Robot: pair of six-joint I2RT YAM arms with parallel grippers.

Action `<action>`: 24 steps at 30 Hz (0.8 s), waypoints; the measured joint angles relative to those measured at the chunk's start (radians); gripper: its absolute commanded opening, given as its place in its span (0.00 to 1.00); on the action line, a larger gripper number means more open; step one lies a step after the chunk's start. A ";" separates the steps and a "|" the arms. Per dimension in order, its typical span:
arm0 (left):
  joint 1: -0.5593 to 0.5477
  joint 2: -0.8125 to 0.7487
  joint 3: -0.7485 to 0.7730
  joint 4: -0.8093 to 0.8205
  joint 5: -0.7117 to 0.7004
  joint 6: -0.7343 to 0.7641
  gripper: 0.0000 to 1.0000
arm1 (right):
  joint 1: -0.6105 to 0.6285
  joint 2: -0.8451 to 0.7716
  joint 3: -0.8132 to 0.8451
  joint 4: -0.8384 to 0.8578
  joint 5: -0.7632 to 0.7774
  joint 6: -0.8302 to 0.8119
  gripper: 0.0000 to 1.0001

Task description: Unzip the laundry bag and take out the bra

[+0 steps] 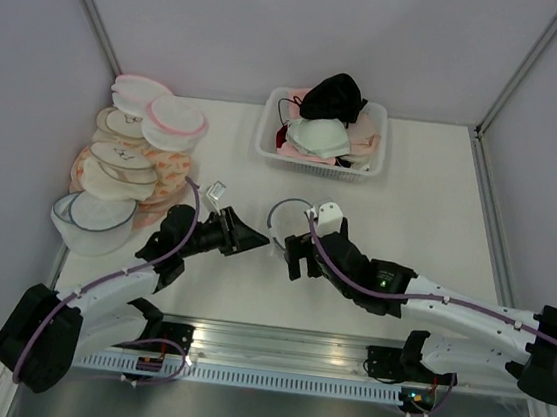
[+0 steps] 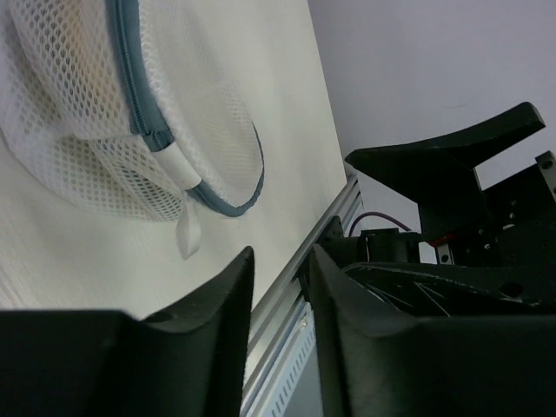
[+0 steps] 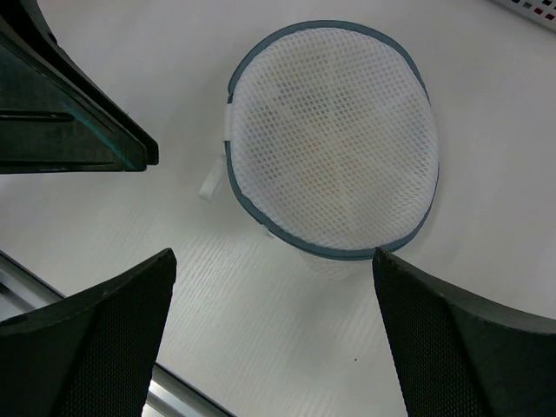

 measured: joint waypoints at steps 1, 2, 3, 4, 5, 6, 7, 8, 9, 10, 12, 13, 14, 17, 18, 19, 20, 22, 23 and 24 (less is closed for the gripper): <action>-0.003 0.015 0.000 0.003 0.003 -0.006 0.32 | 0.008 -0.003 0.000 0.000 0.014 0.005 0.98; -0.006 0.026 0.000 0.006 0.005 -0.010 0.33 | 0.013 -0.008 -0.001 0.000 0.024 0.009 0.98; -0.009 0.032 0.000 0.008 0.005 -0.013 0.34 | 0.016 -0.013 -0.004 0.000 0.036 0.015 0.98; -0.011 0.036 0.000 0.009 0.006 -0.016 0.36 | 0.020 -0.019 -0.007 -0.001 0.045 0.020 0.98; -0.013 0.037 0.000 0.010 0.006 -0.018 0.37 | 0.022 -0.026 -0.011 0.000 0.054 0.023 0.98; -0.015 0.037 0.000 0.013 0.006 -0.020 0.38 | 0.024 -0.032 -0.014 -0.001 0.061 0.027 0.98; -0.015 0.036 0.000 0.016 0.005 -0.020 0.38 | 0.026 -0.035 -0.017 -0.003 0.065 0.031 0.98; -0.015 0.036 0.000 0.017 0.005 -0.020 0.35 | 0.027 -0.035 -0.018 -0.004 0.070 0.034 0.98; -0.015 0.036 0.000 0.017 0.005 -0.020 0.32 | 0.030 -0.035 -0.018 -0.004 0.074 0.039 0.98; -0.015 0.036 0.000 0.016 0.005 -0.020 0.28 | 0.033 -0.035 -0.019 -0.004 0.079 0.044 0.98; -0.015 0.037 0.000 0.016 0.004 -0.020 0.15 | 0.038 -0.035 -0.023 -0.003 0.085 0.050 0.98; -0.015 0.038 0.000 0.015 0.004 -0.023 0.12 | 0.038 -0.036 -0.026 -0.003 0.088 0.053 0.98; -0.016 0.039 0.000 0.015 0.004 -0.021 0.08 | 0.039 -0.037 -0.032 -0.003 0.089 0.058 0.98; -0.018 0.055 0.000 0.016 0.003 -0.024 0.02 | 0.039 -0.048 -0.050 -0.002 0.091 0.068 0.98; -0.019 0.062 0.000 0.016 0.003 -0.024 0.02 | 0.039 -0.051 -0.053 -0.002 0.091 0.068 0.98; -0.022 0.069 0.000 0.016 0.003 -0.024 0.02 | 0.039 -0.057 -0.058 -0.001 0.091 0.071 0.98; -0.024 0.077 0.000 0.018 0.003 -0.024 0.02 | 0.039 -0.062 -0.061 -0.001 0.091 0.072 0.98; -0.031 0.089 0.000 0.022 -0.001 -0.026 0.11 | 0.039 -0.069 -0.065 -0.002 0.091 0.076 0.98; -0.034 0.092 0.000 0.026 -0.002 -0.027 0.53 | 0.039 -0.069 -0.066 -0.001 0.091 0.076 0.98; -0.038 0.095 0.000 0.031 -0.003 -0.030 0.69 | 0.039 -0.069 -0.066 -0.001 0.091 0.076 0.98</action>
